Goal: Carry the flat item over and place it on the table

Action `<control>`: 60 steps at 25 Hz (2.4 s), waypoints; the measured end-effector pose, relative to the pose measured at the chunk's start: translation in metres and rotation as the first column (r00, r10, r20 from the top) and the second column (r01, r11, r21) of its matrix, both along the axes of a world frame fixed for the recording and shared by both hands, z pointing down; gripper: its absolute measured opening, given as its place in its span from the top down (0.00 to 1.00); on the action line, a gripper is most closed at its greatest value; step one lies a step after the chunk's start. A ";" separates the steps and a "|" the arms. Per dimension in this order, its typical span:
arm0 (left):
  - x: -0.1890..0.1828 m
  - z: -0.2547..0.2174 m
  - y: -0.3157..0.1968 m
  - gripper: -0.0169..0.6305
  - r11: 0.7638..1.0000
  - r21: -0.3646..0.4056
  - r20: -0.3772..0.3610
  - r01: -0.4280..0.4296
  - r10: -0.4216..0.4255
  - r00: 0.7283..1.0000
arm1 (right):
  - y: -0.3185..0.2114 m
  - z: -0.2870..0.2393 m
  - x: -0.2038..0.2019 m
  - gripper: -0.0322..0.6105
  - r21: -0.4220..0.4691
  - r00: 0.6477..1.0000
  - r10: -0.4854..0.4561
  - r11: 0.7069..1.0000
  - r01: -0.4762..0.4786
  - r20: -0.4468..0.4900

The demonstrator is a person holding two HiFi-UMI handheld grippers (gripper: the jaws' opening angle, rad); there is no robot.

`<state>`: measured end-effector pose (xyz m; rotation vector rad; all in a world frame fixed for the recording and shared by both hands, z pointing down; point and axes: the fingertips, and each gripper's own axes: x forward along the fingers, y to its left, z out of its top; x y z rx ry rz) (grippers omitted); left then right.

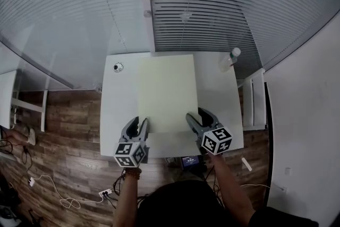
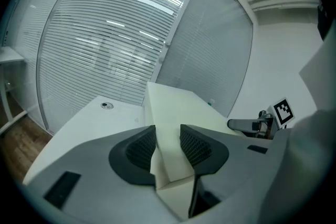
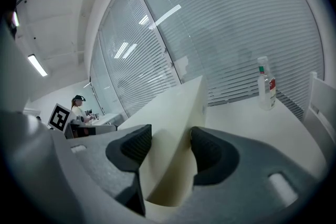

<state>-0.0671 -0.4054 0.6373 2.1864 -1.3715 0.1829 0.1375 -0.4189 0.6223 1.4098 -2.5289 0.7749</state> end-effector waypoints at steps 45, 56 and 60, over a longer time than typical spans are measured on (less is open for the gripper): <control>-0.002 0.095 -0.006 0.75 0.974 -0.226 0.086 -0.007 0.027 0.996 | 0.004 0.118 0.011 0.57 -0.258 0.996 0.027 0.965 -0.049 -0.089; -0.006 0.058 0.010 0.85 0.995 -0.096 0.171 0.017 0.000 0.985 | 0.024 0.075 0.001 0.74 -0.073 0.975 -0.019 0.997 0.003 -0.220; 0.000 0.053 0.023 0.94 0.996 -0.087 0.199 -0.001 0.018 0.980 | 0.035 0.069 -0.004 0.87 -0.051 0.969 -0.016 0.999 0.004 -0.248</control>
